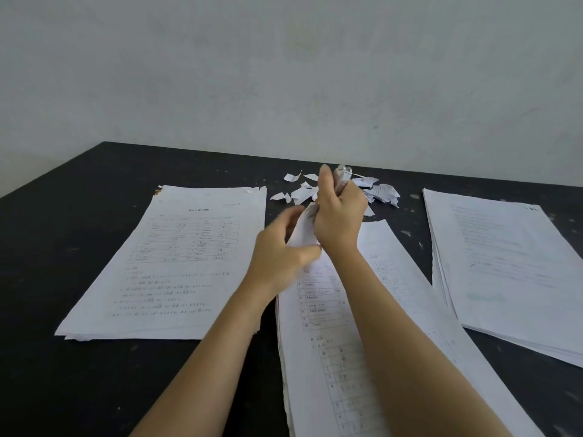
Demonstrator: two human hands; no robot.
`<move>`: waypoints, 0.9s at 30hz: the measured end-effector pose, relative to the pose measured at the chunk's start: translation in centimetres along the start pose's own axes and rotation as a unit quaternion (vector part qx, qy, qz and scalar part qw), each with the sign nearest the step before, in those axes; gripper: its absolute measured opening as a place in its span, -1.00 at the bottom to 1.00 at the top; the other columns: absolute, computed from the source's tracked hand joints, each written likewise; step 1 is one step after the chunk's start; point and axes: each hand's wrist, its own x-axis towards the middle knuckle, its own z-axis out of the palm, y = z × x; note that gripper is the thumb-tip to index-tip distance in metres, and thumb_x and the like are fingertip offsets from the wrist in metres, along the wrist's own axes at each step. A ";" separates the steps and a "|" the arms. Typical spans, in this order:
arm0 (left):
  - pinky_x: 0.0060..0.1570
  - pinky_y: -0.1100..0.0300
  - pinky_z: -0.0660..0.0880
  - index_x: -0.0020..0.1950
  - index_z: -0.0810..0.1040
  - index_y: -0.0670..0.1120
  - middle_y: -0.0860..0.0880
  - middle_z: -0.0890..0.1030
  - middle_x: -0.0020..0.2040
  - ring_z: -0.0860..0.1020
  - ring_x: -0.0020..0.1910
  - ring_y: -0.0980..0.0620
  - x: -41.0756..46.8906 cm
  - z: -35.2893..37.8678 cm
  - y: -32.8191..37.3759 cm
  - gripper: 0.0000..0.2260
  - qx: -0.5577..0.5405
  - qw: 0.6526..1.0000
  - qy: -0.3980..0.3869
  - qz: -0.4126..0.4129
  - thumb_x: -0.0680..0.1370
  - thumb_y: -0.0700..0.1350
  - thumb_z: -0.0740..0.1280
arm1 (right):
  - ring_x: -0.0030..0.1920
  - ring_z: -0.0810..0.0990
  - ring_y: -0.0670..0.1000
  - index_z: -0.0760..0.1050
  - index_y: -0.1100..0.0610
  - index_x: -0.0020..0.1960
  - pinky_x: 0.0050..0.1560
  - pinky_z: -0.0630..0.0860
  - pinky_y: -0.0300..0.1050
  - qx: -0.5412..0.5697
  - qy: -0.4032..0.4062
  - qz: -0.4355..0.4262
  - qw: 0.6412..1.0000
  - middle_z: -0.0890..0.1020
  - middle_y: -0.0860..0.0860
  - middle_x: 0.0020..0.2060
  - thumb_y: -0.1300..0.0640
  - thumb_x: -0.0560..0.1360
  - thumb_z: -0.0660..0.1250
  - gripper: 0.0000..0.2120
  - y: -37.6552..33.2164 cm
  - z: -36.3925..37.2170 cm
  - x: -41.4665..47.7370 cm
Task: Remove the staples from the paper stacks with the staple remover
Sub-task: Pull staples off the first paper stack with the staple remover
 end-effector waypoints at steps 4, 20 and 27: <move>-0.43 0.37 0.40 0.03 0.62 -0.07 0.14 0.56 -0.37 0.52 -0.36 0.13 -0.2 0.8 0.0 -0.78 -0.004 1.000 -0.001 -0.011 0.39 -0.22 0.39 | -0.54 0.12 -0.10 0.13 0.14 -0.50 -0.50 0.12 -0.22 0.019 0.008 0.033 0.999 0.17 -0.04 -0.60 0.13 0.52 0.27 -0.52 -0.1 -0.2 0.2; -0.55 0.37 0.23 -0.51 0.52 0.08 0.14 0.39 -0.60 0.29 -0.59 0.18 -0.2 1.1 -0.5 -0.58 -0.035 0.999 0.027 -0.003 0.50 -0.29 0.29 | -0.59 0.06 -0.09 0.09 0.03 -0.66 -0.53 0.08 -0.24 0.082 -0.026 0.107 0.991 0.11 -0.17 -0.70 0.27 0.41 0.34 -0.40 0.1 0.3 0.3; -0.57 0.39 0.18 -0.45 0.55 0.15 0.14 0.34 -0.60 0.23 -0.60 0.18 -0.3 0.9 -0.4 -0.60 -0.018 1.000 0.003 -0.005 0.57 -0.13 0.26 | -0.57 0.09 -0.08 0.09 0.05 -0.60 -0.49 0.11 -0.19 0.044 -0.032 0.078 0.995 0.14 -0.12 -0.67 0.16 0.47 0.34 -0.42 0.1 -0.1 0.6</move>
